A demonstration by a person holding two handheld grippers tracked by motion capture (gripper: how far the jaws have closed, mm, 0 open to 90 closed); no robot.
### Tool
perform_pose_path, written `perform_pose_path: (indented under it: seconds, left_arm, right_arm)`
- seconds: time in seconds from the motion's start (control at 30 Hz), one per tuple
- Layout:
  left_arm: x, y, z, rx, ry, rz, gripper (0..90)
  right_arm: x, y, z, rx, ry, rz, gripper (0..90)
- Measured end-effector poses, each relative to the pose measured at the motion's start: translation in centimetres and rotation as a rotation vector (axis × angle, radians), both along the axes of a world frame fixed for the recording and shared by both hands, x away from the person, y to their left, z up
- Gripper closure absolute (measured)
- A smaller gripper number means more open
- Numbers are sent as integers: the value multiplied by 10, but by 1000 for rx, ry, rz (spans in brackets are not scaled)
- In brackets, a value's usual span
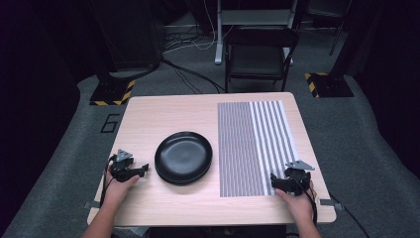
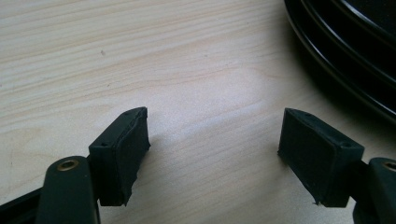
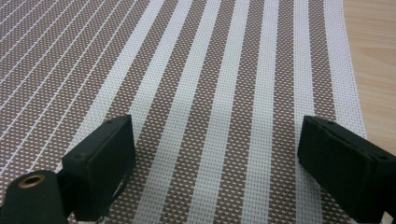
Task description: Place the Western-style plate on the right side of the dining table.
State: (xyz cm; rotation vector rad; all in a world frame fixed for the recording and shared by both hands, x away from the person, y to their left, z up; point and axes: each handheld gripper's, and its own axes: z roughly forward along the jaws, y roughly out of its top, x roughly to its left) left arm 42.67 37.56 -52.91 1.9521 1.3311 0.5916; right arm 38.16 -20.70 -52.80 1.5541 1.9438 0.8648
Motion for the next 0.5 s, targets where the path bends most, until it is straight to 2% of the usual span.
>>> perform_pose_path:
  seconds: [0.5]
  left_arm:
    - [0, -2, -1, 4, 9, -19, 167]
  right_arm:
    - [0, 0, 0, 1, 0, -1, 105]
